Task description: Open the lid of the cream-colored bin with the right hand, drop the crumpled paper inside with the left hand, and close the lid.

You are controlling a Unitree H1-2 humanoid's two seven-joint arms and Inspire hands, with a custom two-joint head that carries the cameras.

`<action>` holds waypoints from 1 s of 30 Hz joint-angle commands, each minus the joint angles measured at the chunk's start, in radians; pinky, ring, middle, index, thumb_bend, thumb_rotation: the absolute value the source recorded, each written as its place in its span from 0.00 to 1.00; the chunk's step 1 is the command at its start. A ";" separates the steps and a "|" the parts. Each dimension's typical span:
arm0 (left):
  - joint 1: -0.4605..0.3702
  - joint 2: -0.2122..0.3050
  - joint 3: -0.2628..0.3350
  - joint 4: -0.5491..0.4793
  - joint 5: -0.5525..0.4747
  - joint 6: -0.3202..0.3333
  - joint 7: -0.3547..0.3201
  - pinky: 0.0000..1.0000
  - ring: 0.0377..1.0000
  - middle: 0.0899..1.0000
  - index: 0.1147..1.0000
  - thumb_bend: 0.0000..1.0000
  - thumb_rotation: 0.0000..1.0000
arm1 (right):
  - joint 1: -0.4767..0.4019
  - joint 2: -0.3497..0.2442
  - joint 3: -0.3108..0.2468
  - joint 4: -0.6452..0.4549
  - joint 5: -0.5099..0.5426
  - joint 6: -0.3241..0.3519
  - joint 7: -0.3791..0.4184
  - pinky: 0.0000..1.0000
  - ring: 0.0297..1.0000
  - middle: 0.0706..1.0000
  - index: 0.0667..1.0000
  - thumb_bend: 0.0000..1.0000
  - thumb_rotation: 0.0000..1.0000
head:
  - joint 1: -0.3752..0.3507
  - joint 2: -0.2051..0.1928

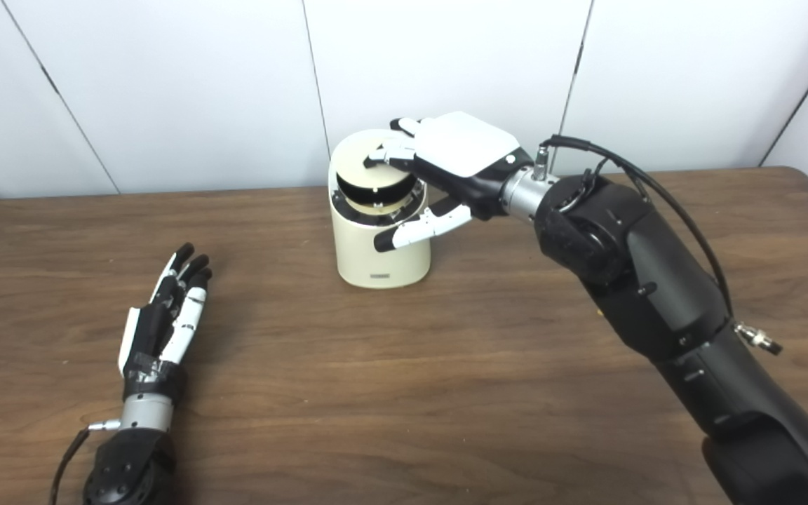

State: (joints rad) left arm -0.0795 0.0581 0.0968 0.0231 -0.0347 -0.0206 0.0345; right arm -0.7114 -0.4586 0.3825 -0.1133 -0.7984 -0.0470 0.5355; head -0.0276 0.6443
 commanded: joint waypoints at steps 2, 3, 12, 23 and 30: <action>0.005 -0.004 -0.008 -0.009 0.000 0.003 -0.004 0.99 0.92 0.92 0.96 0.26 0.53 | -0.021 0.000 -0.003 -0.030 -0.007 -0.015 -0.002 0.96 1.00 0.91 0.86 0.66 1.00 | -0.001 0.002; 0.005 -0.005 -0.009 -0.010 0.001 0.002 -0.004 0.99 0.92 0.92 0.97 0.26 0.53 | -0.019 -0.001 -0.003 -0.034 -0.010 -0.016 -0.002 0.96 1.00 0.91 0.86 0.66 1.00 | -0.001 0.002; 0.004 -0.005 -0.009 -0.019 0.006 0.025 0.001 1.00 0.93 0.93 0.97 0.24 0.53 | 0.004 -0.012 -0.003 -0.070 -0.052 -0.023 -0.002 0.99 1.00 0.92 0.85 0.65 1.00 | 0.002 0.009; 0.000 -0.003 -0.009 -0.019 0.005 0.026 -0.003 0.96 0.93 0.94 0.98 0.24 0.53 | 0.034 -0.018 -0.014 -0.059 -0.050 -0.053 -0.008 0.97 1.00 0.90 0.83 0.63 1.00 | 0.008 0.021; 0.003 -0.004 -0.007 -0.028 0.003 0.026 -0.001 0.97 0.93 0.94 0.98 0.27 0.52 | 0.038 -0.015 -0.016 -0.032 -0.056 -0.046 -0.016 0.96 1.00 0.90 0.82 0.63 1.00 | 0.008 0.028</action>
State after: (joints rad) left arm -0.0795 0.0537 0.0950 0.0149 -0.0348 -0.0089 0.0353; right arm -0.6528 -0.4645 0.3805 -0.1435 -0.8499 -0.0862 0.5259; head -0.0184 0.6719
